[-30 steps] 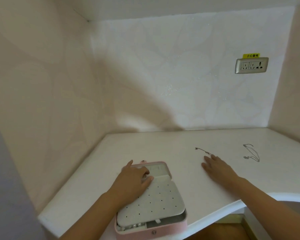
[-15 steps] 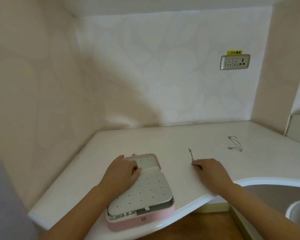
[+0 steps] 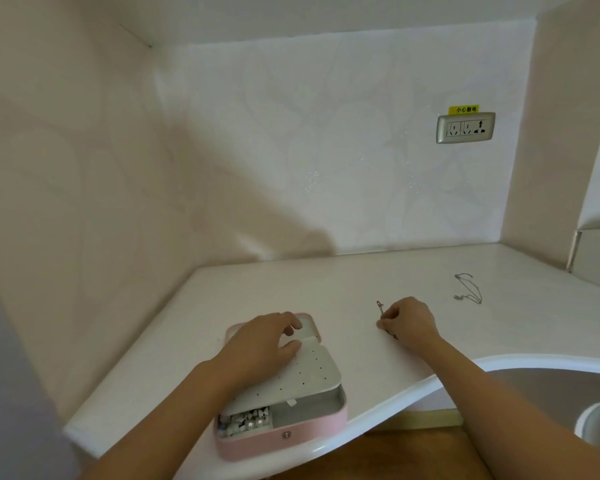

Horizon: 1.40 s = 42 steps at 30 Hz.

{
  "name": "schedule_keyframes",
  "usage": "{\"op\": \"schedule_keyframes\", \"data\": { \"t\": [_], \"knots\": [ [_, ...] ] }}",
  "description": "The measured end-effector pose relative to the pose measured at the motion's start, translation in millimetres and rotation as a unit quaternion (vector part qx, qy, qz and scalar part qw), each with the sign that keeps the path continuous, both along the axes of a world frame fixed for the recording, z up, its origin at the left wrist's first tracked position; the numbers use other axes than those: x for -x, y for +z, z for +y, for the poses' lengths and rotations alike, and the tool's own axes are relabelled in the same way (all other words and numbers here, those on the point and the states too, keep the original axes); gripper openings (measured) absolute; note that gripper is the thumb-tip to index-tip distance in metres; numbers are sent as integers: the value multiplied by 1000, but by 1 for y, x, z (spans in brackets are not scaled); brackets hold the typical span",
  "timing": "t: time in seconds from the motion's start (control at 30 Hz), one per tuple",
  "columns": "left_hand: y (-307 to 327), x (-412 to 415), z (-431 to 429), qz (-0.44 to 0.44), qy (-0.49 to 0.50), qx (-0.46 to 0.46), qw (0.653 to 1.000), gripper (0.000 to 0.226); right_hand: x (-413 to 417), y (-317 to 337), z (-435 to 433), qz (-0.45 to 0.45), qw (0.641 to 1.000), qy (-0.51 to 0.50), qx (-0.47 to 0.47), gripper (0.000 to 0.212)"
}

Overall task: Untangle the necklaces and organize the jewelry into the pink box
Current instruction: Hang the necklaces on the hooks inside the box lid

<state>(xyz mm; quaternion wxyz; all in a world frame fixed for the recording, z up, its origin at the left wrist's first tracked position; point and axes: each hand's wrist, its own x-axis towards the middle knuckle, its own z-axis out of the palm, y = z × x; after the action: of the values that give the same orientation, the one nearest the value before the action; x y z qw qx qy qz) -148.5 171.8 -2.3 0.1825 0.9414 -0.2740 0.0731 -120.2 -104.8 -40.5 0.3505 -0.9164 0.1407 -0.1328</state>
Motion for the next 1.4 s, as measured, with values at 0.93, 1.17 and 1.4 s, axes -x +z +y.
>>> {"op": "schedule_keyframes", "data": {
  "t": [0.93,1.17,1.4],
  "knots": [
    [52,26,-57,365,-134,447,806,25,77,143,22,-54,909,340,-236,16],
    [63,27,-48,332,-112,449,822,26,82,143,14,5,949,306,-81,28],
    [96,25,-40,206,-88,392,892,26,91,152,1,39,928,354,-111,22]
  ]
}}
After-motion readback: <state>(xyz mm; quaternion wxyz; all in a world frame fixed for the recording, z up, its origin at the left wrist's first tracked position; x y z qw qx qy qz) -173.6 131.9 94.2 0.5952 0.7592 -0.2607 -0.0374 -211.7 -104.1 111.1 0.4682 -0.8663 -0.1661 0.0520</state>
